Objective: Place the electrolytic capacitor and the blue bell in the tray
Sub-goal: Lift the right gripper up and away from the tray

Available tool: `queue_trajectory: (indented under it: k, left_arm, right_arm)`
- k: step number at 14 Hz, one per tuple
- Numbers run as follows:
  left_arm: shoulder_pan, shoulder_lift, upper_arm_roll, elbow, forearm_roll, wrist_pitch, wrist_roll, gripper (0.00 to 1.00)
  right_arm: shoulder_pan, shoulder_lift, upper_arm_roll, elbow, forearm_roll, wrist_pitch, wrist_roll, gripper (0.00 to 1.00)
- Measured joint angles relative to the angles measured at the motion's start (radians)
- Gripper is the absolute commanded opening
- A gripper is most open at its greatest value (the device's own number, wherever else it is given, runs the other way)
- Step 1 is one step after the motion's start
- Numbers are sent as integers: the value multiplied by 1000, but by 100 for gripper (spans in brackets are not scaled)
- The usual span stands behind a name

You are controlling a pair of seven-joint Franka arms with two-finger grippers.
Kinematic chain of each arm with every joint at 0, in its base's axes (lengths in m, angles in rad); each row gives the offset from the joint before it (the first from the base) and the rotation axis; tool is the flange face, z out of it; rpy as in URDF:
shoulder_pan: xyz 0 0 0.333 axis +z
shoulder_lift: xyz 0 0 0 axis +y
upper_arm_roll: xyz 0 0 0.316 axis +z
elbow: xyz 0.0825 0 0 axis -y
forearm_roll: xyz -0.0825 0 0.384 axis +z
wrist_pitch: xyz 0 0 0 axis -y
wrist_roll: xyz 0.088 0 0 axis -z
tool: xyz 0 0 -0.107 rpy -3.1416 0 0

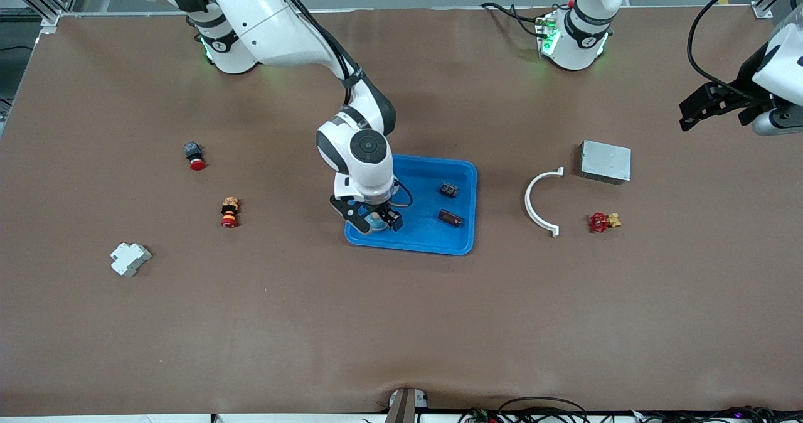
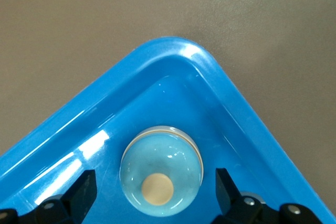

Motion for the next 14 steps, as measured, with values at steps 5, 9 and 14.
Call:
queue_trajectory:
  k: [5, 9, 14]
  left_arm:
    - [-1, -1, 0, 0, 0, -6, 0, 100]
    - [-5, -1, -1, 0, -1, -9, 0, 100]
    - [-14, -1, -5, -1, -17, -9, 20, 100]
  right_arm:
    - [-4, 0, -12, 4, -21, 3, 0, 100]
    - [-38, -1, -21, 28, -46, 5, -22, 100]
    - [-107, -7, -22, 44, -49, 3, -118, 100]
